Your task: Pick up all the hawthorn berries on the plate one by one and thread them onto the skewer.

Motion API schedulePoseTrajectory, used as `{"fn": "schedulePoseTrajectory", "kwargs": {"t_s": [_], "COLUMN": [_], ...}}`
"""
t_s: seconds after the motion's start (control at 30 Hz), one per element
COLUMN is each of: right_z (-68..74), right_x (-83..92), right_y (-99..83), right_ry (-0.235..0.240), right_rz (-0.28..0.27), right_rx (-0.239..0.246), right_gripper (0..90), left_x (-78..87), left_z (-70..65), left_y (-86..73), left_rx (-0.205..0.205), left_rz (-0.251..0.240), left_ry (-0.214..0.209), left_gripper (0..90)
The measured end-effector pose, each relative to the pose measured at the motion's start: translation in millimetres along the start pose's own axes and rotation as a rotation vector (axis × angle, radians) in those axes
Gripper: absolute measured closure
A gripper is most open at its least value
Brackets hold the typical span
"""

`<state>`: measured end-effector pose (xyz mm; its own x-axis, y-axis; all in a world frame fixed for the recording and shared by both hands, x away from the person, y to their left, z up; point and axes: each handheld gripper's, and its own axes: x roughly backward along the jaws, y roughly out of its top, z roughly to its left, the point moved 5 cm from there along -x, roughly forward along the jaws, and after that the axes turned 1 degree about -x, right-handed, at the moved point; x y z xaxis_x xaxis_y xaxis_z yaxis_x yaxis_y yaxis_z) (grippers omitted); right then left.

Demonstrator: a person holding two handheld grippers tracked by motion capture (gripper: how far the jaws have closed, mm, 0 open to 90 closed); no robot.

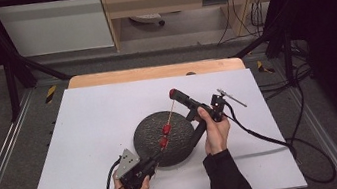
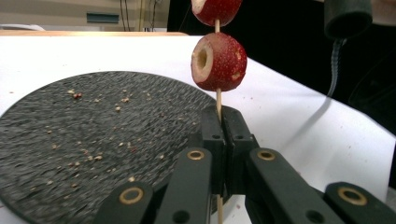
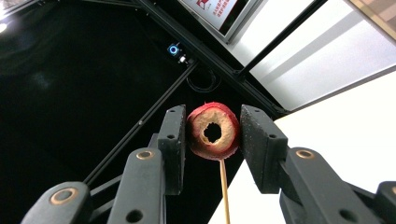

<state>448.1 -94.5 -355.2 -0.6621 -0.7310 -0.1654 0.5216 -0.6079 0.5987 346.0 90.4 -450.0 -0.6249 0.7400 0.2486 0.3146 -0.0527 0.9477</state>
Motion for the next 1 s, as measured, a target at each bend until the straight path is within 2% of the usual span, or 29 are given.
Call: {"fn": "schedulePoseTrajectory", "kwargs": {"t_s": [0.17, 0.37, 0.5, 0.6, 0.73, 0.93, 1.0], "right_z": [-0.7, 0.0, 0.8, 0.5, 0.3, -4.0, -4.9], "right_x": [-0.8, 0.3, 1.4, 1.3, 0.2, -2.2, -3.0], "right_y": [-2.1, -2.2, -0.5, 1.3, 2.3, -6.5, -8.1], "right_ry": [-0.001, -0.013, -0.014, -0.016, -0.016, -0.038, -0.044], "right_rz": [-0.009, -0.019, -0.034, -0.02, -0.066, -0.122, -0.118], "right_rx": [-0.022, -0.049, -0.061, -0.057, -0.055, -0.111, -0.119], "right_gripper": [62.5, 62.6, 62.6, 62.8, 63.1, 63.2, 63.2], "left_x": [-7.0, -13.6, -10.8, -7.0, -4.4, -6.9, -7.2], "left_z": [-0.2, -3.1, -1.7, 0.5, 2.3, 1.8, 2.6], "left_y": [3.0, 2.7, 6.5, 8.0, 9.6, 10.4, 9.8], "left_rx": [0.028, 0.03, 0.025, 0.016, 0.023, 0.016, 0.014], "left_rz": [-0.022, -0.024, -0.031, -0.035, -0.046, -0.032, -0.026], "left_ry": [0.001, 0.002, 0.009, 0.019, 0.031, 0.053, 0.058], "left_gripper": [88.4, 88.6, 88.7, 88.7, 88.6, 88.7, 88.6]}}
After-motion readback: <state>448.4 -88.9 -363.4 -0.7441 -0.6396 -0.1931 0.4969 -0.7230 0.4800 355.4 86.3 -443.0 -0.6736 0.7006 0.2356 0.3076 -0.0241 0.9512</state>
